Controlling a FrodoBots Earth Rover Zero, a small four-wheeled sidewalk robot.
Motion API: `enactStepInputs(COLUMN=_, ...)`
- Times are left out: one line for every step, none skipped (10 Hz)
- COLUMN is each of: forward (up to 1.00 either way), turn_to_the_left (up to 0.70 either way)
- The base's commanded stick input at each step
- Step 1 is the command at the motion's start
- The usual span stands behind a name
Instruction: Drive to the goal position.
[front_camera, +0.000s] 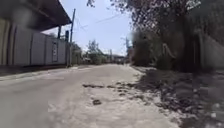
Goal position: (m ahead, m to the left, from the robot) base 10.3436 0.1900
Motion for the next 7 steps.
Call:
enactStepInputs(forward=1.0, turn_to_the_left=0.0)
enactStepInputs(forward=1.0, turn_to_the_left=0.0)
enactStepInputs(forward=1.0, turn_to_the_left=-0.03)
enactStepInputs(forward=1.0, turn_to_the_left=-0.21)
enactStepInputs(forward=1.0, turn_to_the_left=-0.36)
enactStepInputs(forward=1.0, turn_to_the_left=-0.4)
enactStepInputs(forward=1.0, turn_to_the_left=-0.4)
